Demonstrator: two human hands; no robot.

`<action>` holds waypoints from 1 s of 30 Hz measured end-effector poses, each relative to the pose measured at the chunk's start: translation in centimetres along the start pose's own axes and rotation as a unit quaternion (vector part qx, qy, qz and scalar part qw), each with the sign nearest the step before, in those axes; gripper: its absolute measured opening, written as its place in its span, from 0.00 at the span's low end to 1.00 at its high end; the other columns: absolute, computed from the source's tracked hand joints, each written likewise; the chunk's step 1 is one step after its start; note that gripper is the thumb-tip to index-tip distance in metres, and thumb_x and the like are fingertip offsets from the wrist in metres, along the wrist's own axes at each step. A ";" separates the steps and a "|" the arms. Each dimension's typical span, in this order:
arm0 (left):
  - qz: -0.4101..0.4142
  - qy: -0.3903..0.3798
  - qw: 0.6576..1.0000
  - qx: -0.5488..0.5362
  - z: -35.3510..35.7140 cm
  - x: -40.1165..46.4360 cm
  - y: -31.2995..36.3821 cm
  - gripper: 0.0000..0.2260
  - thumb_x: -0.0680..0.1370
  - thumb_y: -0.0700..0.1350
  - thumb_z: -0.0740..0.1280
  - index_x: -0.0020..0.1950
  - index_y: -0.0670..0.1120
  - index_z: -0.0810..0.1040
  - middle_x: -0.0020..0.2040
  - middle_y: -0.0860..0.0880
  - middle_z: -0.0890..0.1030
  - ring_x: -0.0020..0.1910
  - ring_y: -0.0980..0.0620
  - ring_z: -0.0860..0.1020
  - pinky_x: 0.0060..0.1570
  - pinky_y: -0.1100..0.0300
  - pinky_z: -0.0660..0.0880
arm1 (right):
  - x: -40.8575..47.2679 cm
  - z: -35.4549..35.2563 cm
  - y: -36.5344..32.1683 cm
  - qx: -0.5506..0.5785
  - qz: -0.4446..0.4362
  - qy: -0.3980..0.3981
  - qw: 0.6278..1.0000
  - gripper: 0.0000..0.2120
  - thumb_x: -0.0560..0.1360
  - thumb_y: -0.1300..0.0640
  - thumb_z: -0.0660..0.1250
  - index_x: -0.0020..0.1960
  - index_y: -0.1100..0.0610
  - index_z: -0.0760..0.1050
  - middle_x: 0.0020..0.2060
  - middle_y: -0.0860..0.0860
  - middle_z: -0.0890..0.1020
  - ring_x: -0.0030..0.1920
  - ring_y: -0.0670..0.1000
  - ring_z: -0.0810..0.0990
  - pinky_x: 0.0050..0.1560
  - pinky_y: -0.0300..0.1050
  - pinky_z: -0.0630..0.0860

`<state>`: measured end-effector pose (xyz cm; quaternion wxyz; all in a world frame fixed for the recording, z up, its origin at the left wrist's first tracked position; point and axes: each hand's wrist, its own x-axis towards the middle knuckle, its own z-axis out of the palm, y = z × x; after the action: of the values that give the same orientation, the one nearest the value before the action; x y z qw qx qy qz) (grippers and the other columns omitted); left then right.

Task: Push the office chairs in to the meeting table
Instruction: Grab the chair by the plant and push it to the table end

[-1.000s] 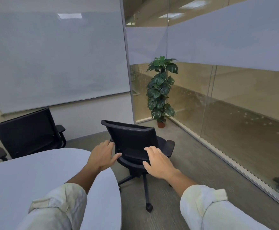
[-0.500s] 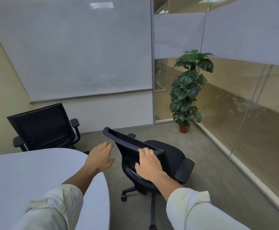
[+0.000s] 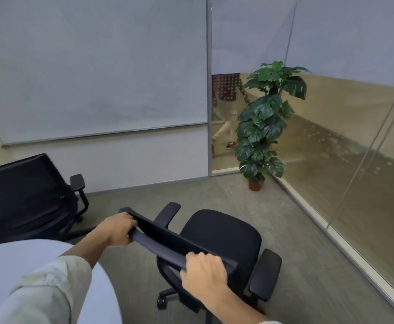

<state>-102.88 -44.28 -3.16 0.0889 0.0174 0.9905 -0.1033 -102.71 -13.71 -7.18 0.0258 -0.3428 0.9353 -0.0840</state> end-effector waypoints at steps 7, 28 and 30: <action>0.040 0.056 0.993 0.095 1.8 6.0 2.0 0.08 0.63 0.55 0.62 0.28 0.52 0.73 0.29 0.53 0.81 0.30 0.49 0.78 0.51 0.53 0.71 | 4.0 -1.0 4.6 0.005 0.024 -0.026 0.999 0.16 0.76 0.40 0.64 0.44 0.54 0.74 0.42 0.54 0.83 0.42 0.58 0.82 0.38 0.49 0.71; -0.156 0.041 0.985 -0.066 -0.9 3.9 26.5 0.26 0.65 0.72 0.55 0.27 0.49 0.66 0.27 0.54 0.73 0.25 0.50 0.72 0.29 0.59 0.66 | 0.3 -4.7 28.7 -0.070 -0.136 -0.062 0.986 0.16 0.69 0.39 0.61 0.42 0.52 0.74 0.40 0.52 0.83 0.42 0.58 0.81 0.39 0.48 0.70; -0.173 0.045 0.981 -0.071 -1.2 2.5 28.9 0.26 0.64 0.72 0.54 0.26 0.49 0.65 0.25 0.55 0.70 0.25 0.50 0.71 0.29 0.59 0.64 | -1.1 -5.0 29.6 -0.075 -0.152 -0.066 0.983 0.15 0.69 0.40 0.62 0.40 0.51 0.73 0.38 0.51 0.82 0.40 0.57 0.81 0.38 0.48 0.70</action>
<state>-104.05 -15.75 -8.28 0.0264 -0.1561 0.9863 -0.0460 -121.22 9.92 -7.42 0.0485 -0.4864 0.8724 0.0061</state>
